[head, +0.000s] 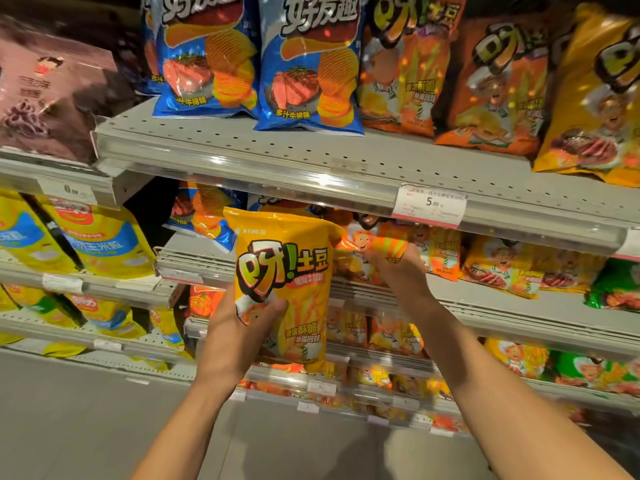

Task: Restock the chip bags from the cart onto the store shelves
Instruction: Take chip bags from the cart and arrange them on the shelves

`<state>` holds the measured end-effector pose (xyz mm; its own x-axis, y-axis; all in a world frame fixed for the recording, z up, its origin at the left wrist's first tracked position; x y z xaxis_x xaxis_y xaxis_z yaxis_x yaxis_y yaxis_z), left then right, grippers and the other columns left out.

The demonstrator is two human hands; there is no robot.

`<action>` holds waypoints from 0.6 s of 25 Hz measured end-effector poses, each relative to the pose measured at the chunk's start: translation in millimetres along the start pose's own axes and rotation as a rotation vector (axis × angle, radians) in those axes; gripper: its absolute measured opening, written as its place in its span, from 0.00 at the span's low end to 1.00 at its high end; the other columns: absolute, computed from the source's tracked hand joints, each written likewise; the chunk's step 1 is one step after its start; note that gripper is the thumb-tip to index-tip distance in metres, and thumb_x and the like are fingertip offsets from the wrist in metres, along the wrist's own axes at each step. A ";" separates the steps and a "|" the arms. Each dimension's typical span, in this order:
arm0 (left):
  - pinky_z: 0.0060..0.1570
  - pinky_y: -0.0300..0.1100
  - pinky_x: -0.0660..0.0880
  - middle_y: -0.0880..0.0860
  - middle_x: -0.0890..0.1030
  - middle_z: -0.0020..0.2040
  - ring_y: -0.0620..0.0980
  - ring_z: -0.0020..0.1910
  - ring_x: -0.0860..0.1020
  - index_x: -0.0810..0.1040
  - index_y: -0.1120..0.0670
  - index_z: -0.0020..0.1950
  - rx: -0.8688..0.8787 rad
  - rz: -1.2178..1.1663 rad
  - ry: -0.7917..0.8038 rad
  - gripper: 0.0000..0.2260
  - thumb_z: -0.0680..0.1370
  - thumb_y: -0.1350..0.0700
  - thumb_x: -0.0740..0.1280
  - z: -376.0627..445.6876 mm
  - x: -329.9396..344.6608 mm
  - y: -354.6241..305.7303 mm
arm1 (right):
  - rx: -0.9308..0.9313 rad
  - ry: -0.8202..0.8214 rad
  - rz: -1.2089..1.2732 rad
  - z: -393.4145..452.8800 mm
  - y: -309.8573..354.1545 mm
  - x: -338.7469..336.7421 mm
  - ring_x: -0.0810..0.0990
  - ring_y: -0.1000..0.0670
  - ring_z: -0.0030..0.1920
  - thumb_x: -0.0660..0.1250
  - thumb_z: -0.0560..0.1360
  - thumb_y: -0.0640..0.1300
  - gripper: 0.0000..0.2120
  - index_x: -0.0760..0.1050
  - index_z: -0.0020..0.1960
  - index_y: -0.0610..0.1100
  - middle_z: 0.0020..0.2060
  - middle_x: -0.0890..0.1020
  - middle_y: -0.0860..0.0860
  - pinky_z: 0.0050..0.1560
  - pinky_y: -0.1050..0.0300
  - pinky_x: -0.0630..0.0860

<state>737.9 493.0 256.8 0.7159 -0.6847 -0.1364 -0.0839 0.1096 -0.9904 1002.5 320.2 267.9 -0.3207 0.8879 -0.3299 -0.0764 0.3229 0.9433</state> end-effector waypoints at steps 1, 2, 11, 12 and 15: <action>0.52 0.54 0.82 0.42 0.84 0.54 0.47 0.56 0.82 0.76 0.36 0.60 0.002 -0.023 0.013 0.18 0.72 0.40 0.75 0.6 3.1 -0.1 | -0.060 0.051 -0.019 -0.2 1.7 2.1 0.85 0.47 0.52 0.78 0.73 0.50 0.18 0.79 0.58 0.43 0.49 0.85 0.48 0.48 0.49 0.84; 0.53 0.53 0.82 0.42 0.85 0.54 0.46 0.56 0.82 0.77 0.37 0.60 0.003 -0.053 0.033 0.18 0.72 0.42 0.75 0.5 6.9 -0.3 | -0.135 0.097 -0.044 -1.7 6.2 4.0 0.86 0.49 0.50 0.77 0.74 0.46 0.12 0.81 0.55 0.44 0.47 0.86 0.49 0.48 0.51 0.84; 0.53 0.56 0.82 0.45 0.84 0.58 0.48 0.58 0.83 0.76 0.39 0.66 0.105 -0.099 0.208 0.19 0.76 0.43 0.72 -2.3 61.0 -13.9 | -0.171 0.189 -0.360 8.3 4.7 13.4 0.83 0.40 0.57 0.71 0.76 0.36 0.13 0.78 0.59 0.36 0.55 0.83 0.39 0.57 0.41 0.80; 0.52 0.55 0.82 0.44 0.84 0.58 0.48 0.58 0.83 0.76 0.39 0.66 0.114 -0.091 0.224 0.19 0.75 0.42 0.72 -2.5 68.8 -16.8 | -0.114 0.175 -0.390 8.1 -3.2 8.6 0.80 0.39 0.61 0.68 0.77 0.36 0.18 0.73 0.66 0.37 0.61 0.80 0.40 0.61 0.40 0.78; 0.52 0.54 0.82 0.44 0.85 0.56 0.47 0.56 0.84 0.76 0.39 0.65 0.113 -0.088 0.253 0.19 0.75 0.42 0.73 -2.4 95.5 -25.7 | -0.136 0.101 -0.331 -0.2 -12.6 -23.3 0.79 0.42 0.62 0.67 0.78 0.40 0.19 0.70 0.68 0.43 0.62 0.78 0.44 0.61 0.40 0.77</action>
<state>806.8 423.1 269.2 0.5199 -0.8518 -0.0646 0.0592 0.1114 -0.9920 1010.7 295.5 263.7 -0.3486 0.7039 -0.6189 -0.3138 0.5346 0.7847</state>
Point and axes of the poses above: each hand's wrist, its own z-axis towards the middle knuckle, its own x-axis out of the palm, y = z × x, the point moved 6 cm from there along z, towards the middle knuckle
